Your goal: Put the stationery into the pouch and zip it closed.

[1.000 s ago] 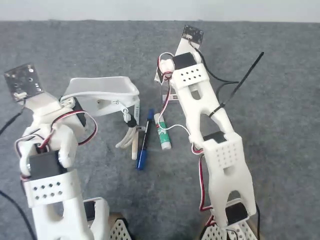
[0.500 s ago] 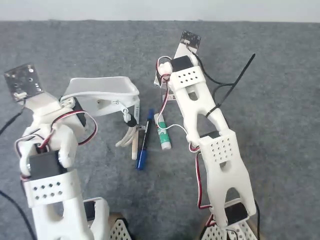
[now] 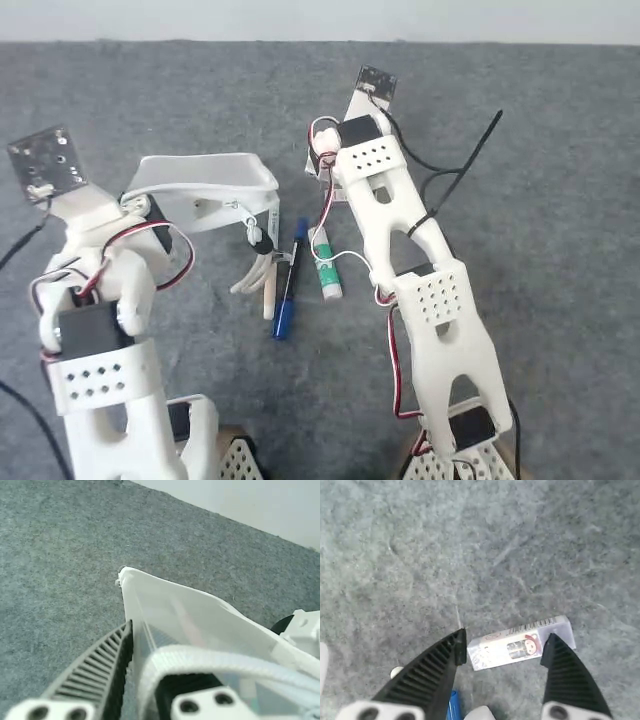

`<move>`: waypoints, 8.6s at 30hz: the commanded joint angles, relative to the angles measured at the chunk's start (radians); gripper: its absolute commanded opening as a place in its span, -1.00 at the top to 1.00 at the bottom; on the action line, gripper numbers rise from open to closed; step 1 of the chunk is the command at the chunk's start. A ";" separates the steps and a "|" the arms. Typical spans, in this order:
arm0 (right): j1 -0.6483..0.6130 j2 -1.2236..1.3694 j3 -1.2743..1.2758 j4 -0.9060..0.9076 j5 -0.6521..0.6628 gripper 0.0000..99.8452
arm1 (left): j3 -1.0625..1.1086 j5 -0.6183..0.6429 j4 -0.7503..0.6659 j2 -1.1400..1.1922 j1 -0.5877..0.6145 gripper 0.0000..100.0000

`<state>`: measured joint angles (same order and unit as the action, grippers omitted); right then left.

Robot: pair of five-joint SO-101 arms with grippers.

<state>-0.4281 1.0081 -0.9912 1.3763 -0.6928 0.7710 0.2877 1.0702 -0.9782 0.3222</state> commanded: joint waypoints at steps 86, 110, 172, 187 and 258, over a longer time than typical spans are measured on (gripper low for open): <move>0.071 0.130 -0.519 0.426 -0.025 0.99 | -0.012 0.009 -0.041 -0.009 0.003 0.97; -0.005 -0.591 0.183 0.418 0.192 0.99 | -0.012 0.009 -0.041 -0.009 0.000 0.97; -0.309 -2.292 2.084 -1.072 0.351 0.99 | -0.013 0.009 -0.041 -0.009 -0.002 0.97; -0.326 -1.986 2.131 -1.779 0.358 0.99 | -0.010 0.009 -0.041 -0.009 -0.043 0.97; -0.558 -1.399 2.245 -2.577 1.011 0.99 | -0.010 0.009 -0.041 -0.009 -0.038 0.97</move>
<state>-0.9958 -0.4112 1.3011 -1.2152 0.3138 0.7710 0.2862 1.0702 -0.9782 0.2854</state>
